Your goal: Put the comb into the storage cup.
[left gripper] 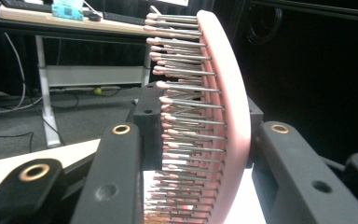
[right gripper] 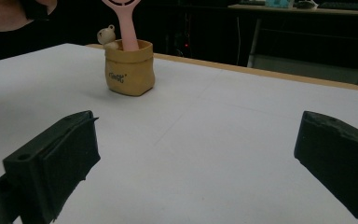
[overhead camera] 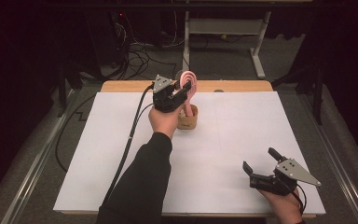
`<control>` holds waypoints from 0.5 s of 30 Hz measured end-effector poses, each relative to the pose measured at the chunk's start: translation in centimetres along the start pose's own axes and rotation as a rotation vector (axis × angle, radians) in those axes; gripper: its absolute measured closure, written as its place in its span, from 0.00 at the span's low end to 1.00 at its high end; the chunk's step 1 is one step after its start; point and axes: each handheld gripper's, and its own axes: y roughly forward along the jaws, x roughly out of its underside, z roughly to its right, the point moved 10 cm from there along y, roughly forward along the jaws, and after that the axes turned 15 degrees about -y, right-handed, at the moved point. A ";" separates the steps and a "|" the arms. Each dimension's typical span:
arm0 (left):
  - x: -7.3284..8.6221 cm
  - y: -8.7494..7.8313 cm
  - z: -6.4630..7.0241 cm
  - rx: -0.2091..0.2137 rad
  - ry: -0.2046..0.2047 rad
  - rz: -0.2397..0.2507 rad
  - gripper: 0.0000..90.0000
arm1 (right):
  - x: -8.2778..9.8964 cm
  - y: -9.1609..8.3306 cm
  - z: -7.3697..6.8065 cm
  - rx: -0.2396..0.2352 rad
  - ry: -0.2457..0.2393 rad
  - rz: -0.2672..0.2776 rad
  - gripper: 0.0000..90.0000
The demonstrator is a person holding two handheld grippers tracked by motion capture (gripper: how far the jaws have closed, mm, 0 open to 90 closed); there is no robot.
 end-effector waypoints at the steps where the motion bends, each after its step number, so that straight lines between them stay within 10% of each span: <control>1: 0.2 0.0 0.1 0.001 0.007 -0.008 0.71 | 0.0 0.0 0.0 0.000 0.000 0.001 0.00; 15: 1.1 0.7 0.3 0.006 0.003 -0.016 0.70 | 0.0 -0.1 0.1 0.000 0.002 0.003 0.00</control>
